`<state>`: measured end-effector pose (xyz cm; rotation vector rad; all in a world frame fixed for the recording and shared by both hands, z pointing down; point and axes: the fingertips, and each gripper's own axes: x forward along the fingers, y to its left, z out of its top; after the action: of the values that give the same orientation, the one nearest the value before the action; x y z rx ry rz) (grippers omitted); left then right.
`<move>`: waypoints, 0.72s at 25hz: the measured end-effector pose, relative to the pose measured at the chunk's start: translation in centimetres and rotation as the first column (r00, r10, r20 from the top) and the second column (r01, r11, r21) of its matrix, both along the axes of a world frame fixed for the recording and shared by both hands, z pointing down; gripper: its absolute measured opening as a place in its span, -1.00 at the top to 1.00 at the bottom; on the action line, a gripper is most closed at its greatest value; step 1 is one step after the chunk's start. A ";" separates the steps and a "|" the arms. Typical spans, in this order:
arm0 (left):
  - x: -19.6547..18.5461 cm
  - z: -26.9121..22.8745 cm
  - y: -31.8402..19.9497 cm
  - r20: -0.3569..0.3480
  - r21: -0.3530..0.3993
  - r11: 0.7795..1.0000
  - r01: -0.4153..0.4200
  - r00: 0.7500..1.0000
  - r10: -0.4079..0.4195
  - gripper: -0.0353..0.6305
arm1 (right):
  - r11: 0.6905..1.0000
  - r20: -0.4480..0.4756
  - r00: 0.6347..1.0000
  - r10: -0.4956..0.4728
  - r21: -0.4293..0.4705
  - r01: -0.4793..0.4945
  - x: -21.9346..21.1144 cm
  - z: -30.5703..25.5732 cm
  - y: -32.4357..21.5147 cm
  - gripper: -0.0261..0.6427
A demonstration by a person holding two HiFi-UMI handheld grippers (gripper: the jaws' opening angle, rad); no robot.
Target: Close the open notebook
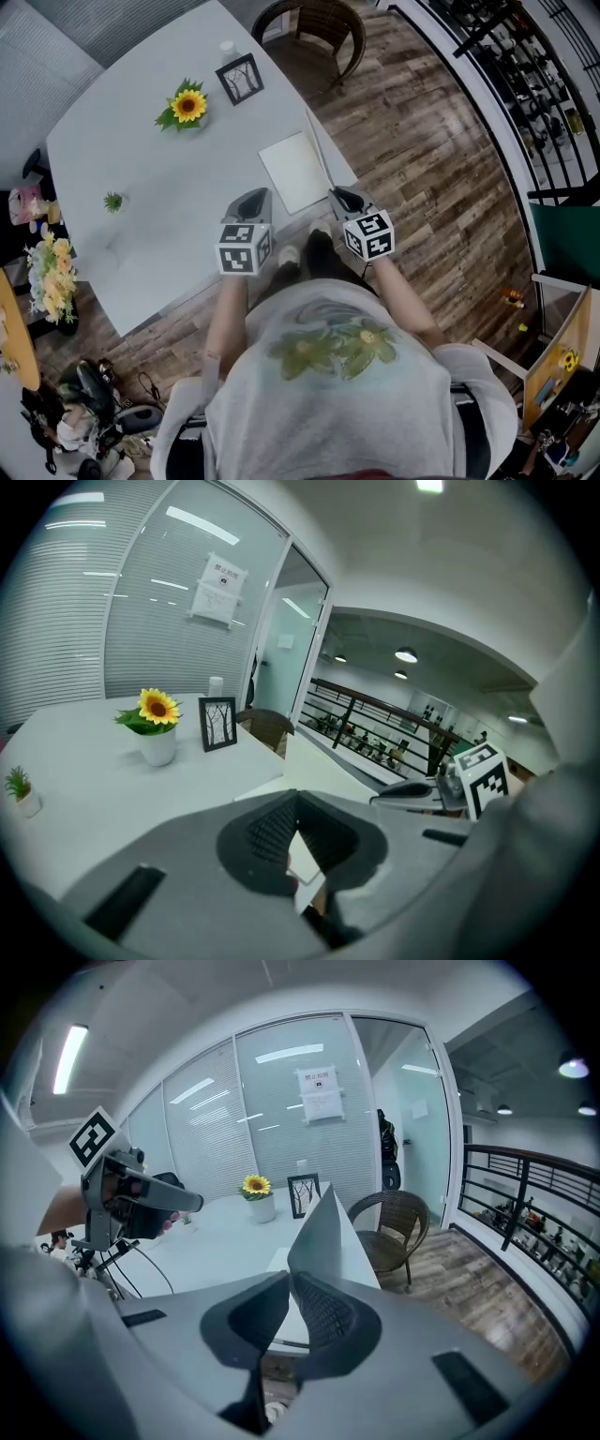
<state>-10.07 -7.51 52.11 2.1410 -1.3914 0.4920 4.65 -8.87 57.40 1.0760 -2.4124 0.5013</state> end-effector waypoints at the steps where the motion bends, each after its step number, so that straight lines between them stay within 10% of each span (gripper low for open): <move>1: -0.1 0.1 0.0 0.000 -0.002 1.000 0.002 1.000 -0.002 0.88 | 1.000 -0.009 1.000 -0.007 0.003 0.007 -0.2 0.1 0.0 0.78; 18: -0.8 1.0 0.9 -0.007 -0.027 1.000 0.016 1.000 -0.016 0.88 | 0.995 -0.068 0.993 -0.099 0.011 0.100 -2.2 0.9 1.1 0.78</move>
<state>-10.89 -6.65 53.10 2.1068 -1.3890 0.4941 2.45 -7.76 58.26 0.9575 -2.3995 0.4083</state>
